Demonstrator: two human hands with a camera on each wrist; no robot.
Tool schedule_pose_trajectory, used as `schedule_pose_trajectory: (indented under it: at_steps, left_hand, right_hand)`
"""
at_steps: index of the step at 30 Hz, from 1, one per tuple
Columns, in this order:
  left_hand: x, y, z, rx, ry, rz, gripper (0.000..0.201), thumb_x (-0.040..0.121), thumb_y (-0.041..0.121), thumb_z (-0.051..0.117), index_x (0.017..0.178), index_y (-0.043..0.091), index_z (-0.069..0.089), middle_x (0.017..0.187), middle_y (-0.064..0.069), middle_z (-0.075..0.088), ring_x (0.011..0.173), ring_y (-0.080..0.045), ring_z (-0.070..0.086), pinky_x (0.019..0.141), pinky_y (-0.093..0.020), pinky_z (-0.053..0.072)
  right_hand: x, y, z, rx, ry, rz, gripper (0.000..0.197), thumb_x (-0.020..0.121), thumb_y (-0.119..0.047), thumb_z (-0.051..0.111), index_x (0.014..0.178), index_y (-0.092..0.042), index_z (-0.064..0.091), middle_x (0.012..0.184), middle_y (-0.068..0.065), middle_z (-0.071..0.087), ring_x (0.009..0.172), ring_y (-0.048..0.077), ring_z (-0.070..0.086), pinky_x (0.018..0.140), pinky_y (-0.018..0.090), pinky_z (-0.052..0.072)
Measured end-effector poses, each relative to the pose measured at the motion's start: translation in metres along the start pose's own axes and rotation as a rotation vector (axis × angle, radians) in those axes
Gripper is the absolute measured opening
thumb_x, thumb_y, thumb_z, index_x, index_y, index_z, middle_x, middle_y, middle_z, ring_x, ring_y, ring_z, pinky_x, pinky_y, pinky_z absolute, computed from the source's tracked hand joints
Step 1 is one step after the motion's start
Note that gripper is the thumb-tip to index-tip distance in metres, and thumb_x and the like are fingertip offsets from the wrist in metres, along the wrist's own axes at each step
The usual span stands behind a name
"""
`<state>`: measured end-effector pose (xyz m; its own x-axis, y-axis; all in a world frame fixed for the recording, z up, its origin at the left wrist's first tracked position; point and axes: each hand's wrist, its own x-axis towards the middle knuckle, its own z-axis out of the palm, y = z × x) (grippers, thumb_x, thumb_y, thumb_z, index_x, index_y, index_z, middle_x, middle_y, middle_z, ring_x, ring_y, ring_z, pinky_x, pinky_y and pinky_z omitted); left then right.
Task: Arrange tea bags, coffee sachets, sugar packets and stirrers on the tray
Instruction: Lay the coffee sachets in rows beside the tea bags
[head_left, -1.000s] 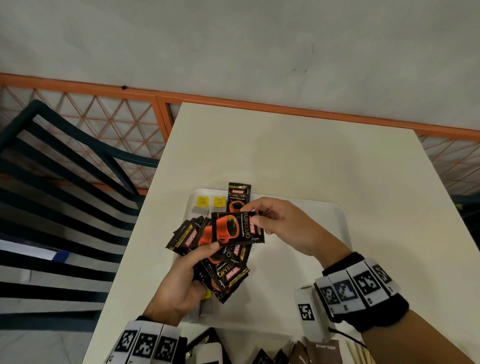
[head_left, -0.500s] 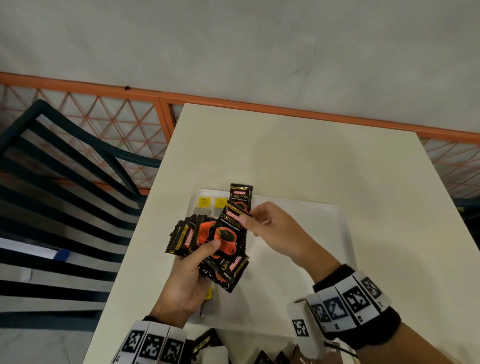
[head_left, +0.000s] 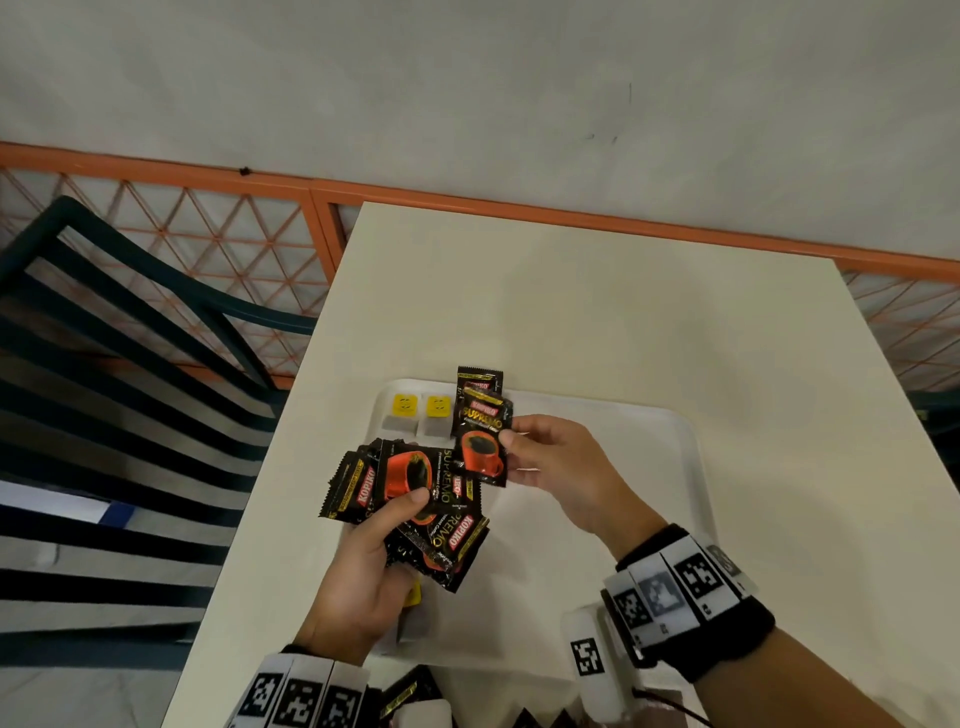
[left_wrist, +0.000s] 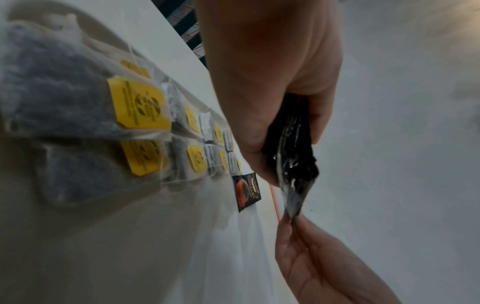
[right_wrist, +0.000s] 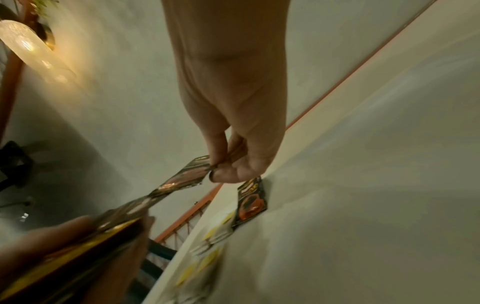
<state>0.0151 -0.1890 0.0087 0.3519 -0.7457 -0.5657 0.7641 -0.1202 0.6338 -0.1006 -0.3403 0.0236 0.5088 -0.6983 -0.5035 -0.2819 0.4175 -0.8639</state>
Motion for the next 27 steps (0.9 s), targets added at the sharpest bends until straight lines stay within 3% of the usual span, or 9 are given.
schedule_pose_trajectory:
  at_steps: [2,4,7,11,15,19,23,26,27]
  left_hand:
    - [0.001,0.0,-0.004,-0.022,0.024,-0.009,0.044,0.067,0.019,0.061,0.11,0.007,0.058,0.094,-0.01,0.068,0.083,-0.021,0.067,0.07,-0.03,0.057]
    - [0.002,0.0,-0.009,-0.064,0.05,0.016,0.052,0.063,0.017,0.069,0.113,0.015,0.06,0.101,-0.011,0.072,0.087,-0.024,0.07,0.066,-0.034,0.059]
    - [0.0,0.0,-0.009,-0.053,0.054,0.026,0.091,0.037,0.027,0.09,0.121,0.016,0.058,0.111,-0.013,0.069,0.089,-0.025,0.07,0.059,-0.034,0.058]
    - [-0.001,0.0,-0.01,-0.083,0.041,0.027,0.057,0.068,0.012,0.062,0.124,0.014,0.055,0.113,-0.014,0.067,0.081,-0.022,0.072,0.057,-0.031,0.058]
    - [0.001,-0.002,-0.011,-0.068,0.018,0.028,0.048,0.07,0.011,0.058,0.117,0.015,0.058,0.096,-0.008,0.074,0.08,-0.02,0.072,0.056,-0.029,0.057]
    - [0.001,-0.004,-0.011,-0.054,0.002,0.01,0.046,0.071,0.01,0.058,0.116,0.015,0.059,0.093,-0.007,0.074,0.079,-0.02,0.072,0.055,-0.029,0.057]
    - [0.0,-0.004,-0.01,-0.052,0.006,-0.014,0.047,0.068,0.012,0.061,0.115,0.015,0.059,0.093,-0.007,0.074,0.078,-0.021,0.072,0.054,-0.03,0.057]
    - [-0.001,-0.002,-0.007,-0.03,0.002,-0.015,0.055,0.06,0.018,0.074,0.113,0.015,0.061,0.095,-0.009,0.074,0.081,-0.023,0.072,0.054,-0.031,0.057]
    - [-0.001,-0.002,-0.006,-0.03,0.0,-0.016,0.051,0.063,0.017,0.071,0.113,0.015,0.061,0.096,-0.01,0.074,0.081,-0.023,0.072,0.055,-0.031,0.057]
  right_hand:
    - [0.013,0.002,-0.01,-0.033,0.124,-0.012,0.016,0.087,-0.006,0.059,0.102,-0.002,0.063,0.077,0.006,0.064,0.065,0.015,0.059,0.06,0.02,0.053]
    - [0.029,0.004,-0.02,-0.105,0.243,-0.026,0.016,0.087,-0.006,0.06,0.102,-0.001,0.063,0.074,0.005,0.063,0.06,0.014,0.056,0.055,0.018,0.051]
    - [0.05,0.011,-0.03,-0.193,0.336,-0.021,0.016,0.086,-0.007,0.061,0.101,-0.001,0.064,0.074,0.003,0.063,0.061,0.013,0.057,0.066,0.025,0.053]
    - [0.063,0.016,-0.033,-0.244,0.35,-0.006,0.016,0.085,-0.007,0.063,0.1,-0.001,0.065,0.075,0.003,0.064,0.063,0.012,0.058,0.073,0.029,0.052]
    - [0.068,0.015,-0.034,-0.327,0.354,-0.041,0.019,0.084,-0.008,0.064,0.101,0.0,0.066,0.084,0.009,0.066,0.073,0.019,0.06,0.085,0.038,0.052]
    - [0.07,0.014,-0.035,-0.452,0.376,-0.088,0.025,0.085,-0.012,0.063,0.108,-0.001,0.064,0.102,0.016,0.069,0.087,0.023,0.062,0.093,0.04,0.05]
    - [0.068,0.013,-0.034,-0.516,0.388,-0.129,0.025,0.086,-0.012,0.062,0.108,0.001,0.064,0.104,0.016,0.068,0.094,0.027,0.063,0.089,0.032,0.049]
    - [0.068,0.014,-0.034,-0.521,0.393,-0.147,0.023,0.086,-0.012,0.063,0.105,0.001,0.065,0.101,0.015,0.069,0.087,0.022,0.062,0.085,0.03,0.049]
    - [0.068,0.014,-0.034,-0.513,0.395,-0.152,0.022,0.086,-0.012,0.063,0.104,0.0,0.066,0.1,0.016,0.069,0.084,0.021,0.061,0.084,0.031,0.049]
